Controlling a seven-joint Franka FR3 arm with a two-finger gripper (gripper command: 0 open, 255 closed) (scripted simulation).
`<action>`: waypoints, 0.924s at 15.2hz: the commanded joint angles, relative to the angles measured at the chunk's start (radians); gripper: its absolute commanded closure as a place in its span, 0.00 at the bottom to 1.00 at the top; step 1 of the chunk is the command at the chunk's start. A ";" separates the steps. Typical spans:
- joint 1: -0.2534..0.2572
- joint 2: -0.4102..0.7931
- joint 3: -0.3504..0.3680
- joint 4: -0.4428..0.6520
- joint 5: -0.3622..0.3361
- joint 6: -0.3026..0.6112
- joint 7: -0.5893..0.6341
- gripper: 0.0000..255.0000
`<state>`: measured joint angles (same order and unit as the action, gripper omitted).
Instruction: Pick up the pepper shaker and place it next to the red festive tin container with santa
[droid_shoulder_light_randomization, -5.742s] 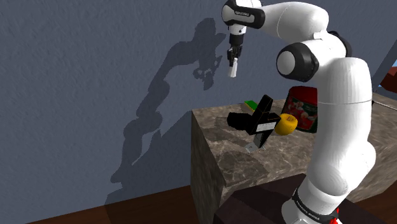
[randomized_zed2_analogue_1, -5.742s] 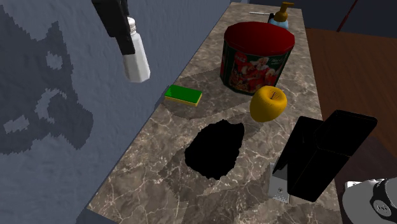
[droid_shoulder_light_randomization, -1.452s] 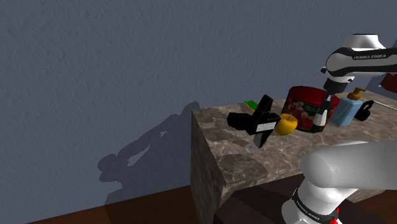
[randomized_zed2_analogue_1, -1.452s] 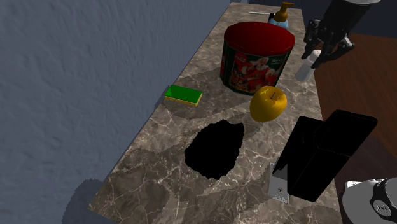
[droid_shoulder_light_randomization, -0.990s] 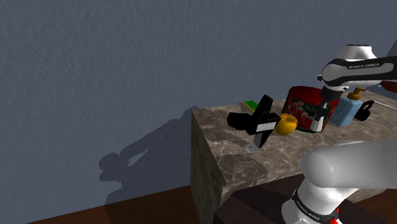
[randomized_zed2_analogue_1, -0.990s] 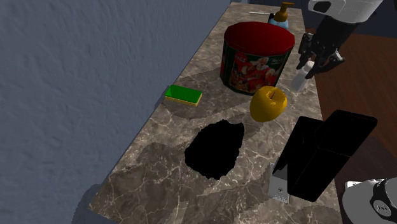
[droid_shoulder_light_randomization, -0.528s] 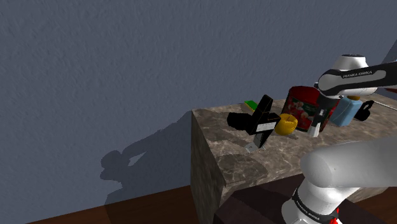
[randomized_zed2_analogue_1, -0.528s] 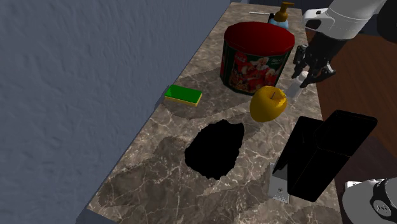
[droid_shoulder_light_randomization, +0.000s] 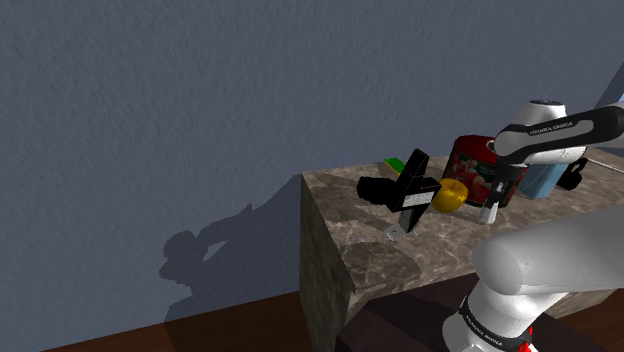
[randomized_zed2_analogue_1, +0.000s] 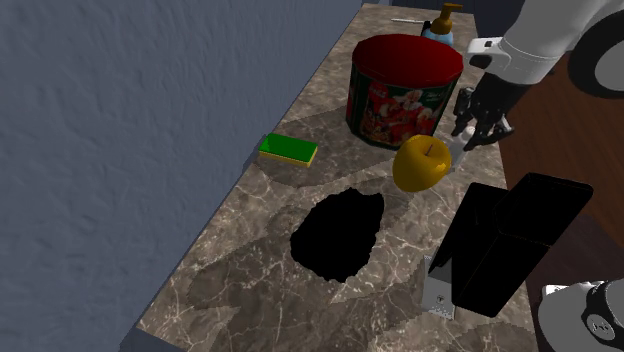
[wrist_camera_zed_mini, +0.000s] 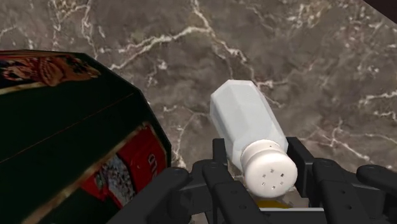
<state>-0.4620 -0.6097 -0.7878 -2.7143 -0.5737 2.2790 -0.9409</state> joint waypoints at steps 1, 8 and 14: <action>0.000 0.003 -0.004 -0.003 -0.002 0.008 -0.001 1.00; 0.000 0.004 -0.004 -0.003 -0.002 0.008 -0.001 0.00; -0.007 -0.028 0.019 0.010 0.006 -0.039 -0.001 0.00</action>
<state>-0.4647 -0.6194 -0.7812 -2.7107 -0.5719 2.2670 -0.9412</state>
